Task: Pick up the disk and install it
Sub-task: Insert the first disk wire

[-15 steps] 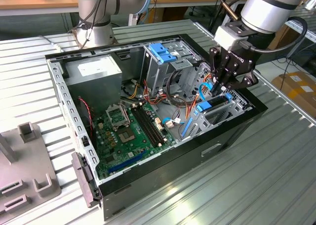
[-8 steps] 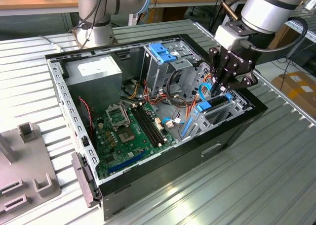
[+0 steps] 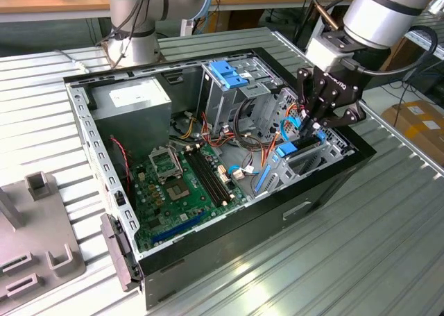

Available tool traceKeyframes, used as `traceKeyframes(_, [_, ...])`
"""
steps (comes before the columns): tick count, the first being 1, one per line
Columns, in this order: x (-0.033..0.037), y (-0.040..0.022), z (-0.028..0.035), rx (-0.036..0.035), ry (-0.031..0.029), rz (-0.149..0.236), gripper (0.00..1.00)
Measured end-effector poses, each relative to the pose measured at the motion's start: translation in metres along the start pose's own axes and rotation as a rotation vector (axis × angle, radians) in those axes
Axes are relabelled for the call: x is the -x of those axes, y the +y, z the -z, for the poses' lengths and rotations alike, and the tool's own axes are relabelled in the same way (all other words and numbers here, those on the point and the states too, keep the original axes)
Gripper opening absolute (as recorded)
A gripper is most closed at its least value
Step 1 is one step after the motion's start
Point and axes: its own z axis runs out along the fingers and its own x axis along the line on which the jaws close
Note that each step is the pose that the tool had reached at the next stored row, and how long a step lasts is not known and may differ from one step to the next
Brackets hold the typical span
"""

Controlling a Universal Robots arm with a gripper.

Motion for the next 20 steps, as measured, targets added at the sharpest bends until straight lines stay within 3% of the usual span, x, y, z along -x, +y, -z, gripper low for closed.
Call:
traceKeyframes(1, [-0.0013, 0.0001, -0.0005, -0.0001, -0.0092, 0.0, 0.16])
traceKeyframes(2, [-0.0022, 0.0001, -0.0005, -0.0001, -0.0111, 0.0, 0.16])
traceKeyframes(3, [-0.0052, 0.0001, -0.0005, -0.0003, -0.0213, 0.001, 0.16])
traceKeyframes(5, [-0.0085, 0.0002, -0.0005, -0.0003, -0.0258, 0.001, 0.16])
traceKeyframes(6, [-0.0086, 0.0002, -0.0005, -0.0005, -0.0377, 0.001, 0.16])
traceKeyframes(7, [-0.0088, 0.0002, -0.0005, -0.0009, -0.0625, 0.002, 0.16])
traceKeyframes(20, [-0.0116, 0.0002, -0.0007, -0.0009, -0.0628, 0.002, 0.16])
